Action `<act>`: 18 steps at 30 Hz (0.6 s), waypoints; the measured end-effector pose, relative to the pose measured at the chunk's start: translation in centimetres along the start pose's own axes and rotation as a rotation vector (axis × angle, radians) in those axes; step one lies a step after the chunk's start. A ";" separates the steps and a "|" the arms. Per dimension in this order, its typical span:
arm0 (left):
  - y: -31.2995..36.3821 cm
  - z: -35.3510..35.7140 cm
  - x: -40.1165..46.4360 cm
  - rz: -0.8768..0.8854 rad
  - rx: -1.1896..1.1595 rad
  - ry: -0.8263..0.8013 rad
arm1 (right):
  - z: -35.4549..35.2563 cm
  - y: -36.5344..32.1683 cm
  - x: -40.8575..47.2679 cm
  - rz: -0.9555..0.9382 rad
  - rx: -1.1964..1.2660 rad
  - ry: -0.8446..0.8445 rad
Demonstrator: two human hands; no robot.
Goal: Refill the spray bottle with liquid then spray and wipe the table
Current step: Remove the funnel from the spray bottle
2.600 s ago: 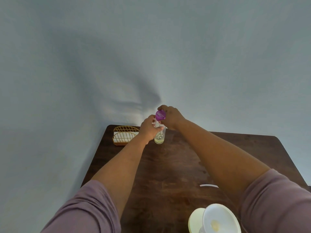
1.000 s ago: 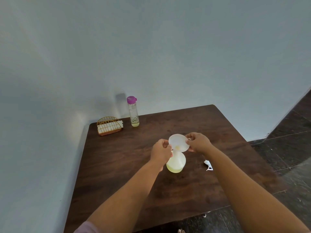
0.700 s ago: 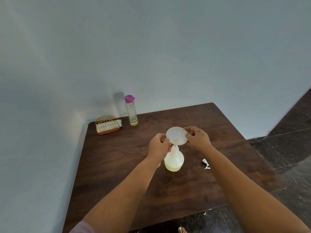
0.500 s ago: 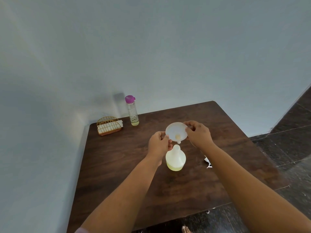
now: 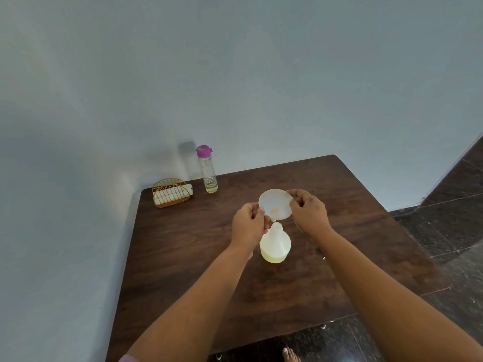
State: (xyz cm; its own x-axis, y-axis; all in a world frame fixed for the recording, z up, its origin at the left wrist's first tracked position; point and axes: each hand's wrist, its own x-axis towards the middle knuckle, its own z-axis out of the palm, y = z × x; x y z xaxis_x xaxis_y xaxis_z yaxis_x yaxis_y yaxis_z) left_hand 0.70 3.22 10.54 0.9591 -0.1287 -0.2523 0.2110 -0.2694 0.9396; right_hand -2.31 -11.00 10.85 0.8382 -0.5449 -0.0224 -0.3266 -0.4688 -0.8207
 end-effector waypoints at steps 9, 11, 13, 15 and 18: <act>-0.2 -0.5 0.0 -0.009 0.029 -0.057 | 0.2 0.1 -0.7 -0.005 -0.033 -0.009; -0.3 -0.5 -0.1 0.068 0.042 -0.030 | 0.3 0.1 -0.9 -0.034 -0.026 0.025; -0.4 -0.4 -0.1 0.086 0.084 -0.032 | 0.4 -0.1 -1.1 -0.050 -0.024 0.041; -0.8 -0.5 -0.2 0.048 0.117 -0.060 | 0.6 0.0 -1.4 -0.043 -0.034 0.040; -1.2 -0.4 -0.1 0.046 0.117 -0.084 | 0.6 0.3 -1.5 -0.077 -0.053 0.061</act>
State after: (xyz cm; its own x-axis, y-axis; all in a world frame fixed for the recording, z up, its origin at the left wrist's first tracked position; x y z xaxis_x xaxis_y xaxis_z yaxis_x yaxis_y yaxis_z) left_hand 0.42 3.93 9.58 0.9469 -0.2217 -0.2328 0.1391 -0.3704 0.9184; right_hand -3.39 -9.92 10.24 0.8342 -0.5463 0.0754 -0.2866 -0.5462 -0.7871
